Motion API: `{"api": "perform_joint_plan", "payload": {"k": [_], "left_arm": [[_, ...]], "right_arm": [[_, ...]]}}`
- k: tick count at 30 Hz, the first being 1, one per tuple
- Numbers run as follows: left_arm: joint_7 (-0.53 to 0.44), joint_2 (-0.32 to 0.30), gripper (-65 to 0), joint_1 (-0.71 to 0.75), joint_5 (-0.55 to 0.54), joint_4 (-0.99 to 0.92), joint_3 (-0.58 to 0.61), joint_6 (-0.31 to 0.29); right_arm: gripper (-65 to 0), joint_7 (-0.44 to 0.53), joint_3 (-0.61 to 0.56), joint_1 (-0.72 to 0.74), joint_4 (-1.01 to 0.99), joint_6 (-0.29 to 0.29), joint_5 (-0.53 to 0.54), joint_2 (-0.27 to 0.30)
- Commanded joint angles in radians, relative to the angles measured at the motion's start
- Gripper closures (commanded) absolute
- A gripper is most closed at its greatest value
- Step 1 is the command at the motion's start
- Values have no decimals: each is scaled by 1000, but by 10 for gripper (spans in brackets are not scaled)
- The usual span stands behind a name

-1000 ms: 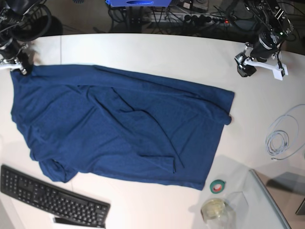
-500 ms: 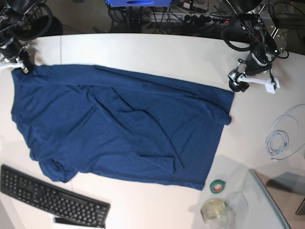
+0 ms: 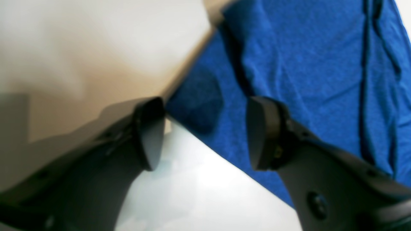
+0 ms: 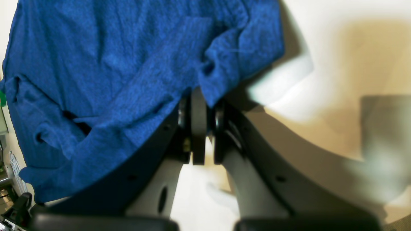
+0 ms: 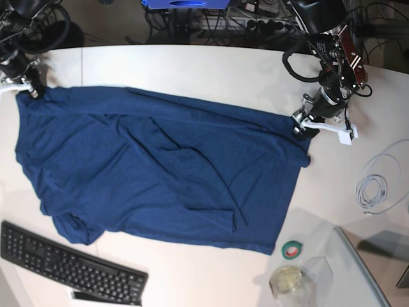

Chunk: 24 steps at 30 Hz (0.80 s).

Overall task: Layout the t-shirt on the table in an organized manner, then fold the t-shirt properly
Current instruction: 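Lower the left gripper and re-grasp the shoulder corner edge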

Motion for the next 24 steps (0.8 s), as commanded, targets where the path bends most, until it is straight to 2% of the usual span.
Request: {"api": "perform_joint_plan", "payload": {"k": [1,11,12,16,18,24], "left_arm": [[17,-10,-357,-5,7,-7,-2,6],[14,-12,-347,-28,8,-37,-2,6],[14,-12,-329,-30,8,-37,-2,6],[14,-12,-161,-34,8,-37,-2,6],[14,-14,-105,-34,8,-33,-2,6],[15,-14,-87,-34,8,-33,-2,6]], "right_arm": [[-2,-14,4,-2,12,12,0,14],[-2,-20,4,-2,14,12,-2,14],[-2,-20,4,-2,14,12,-2,14],[-2,-20,4,0,14,12,-3,14],[-2,-20,4,0,14,12,-5,14],[-2,-20,1,3,15,12,-8,15]]}}
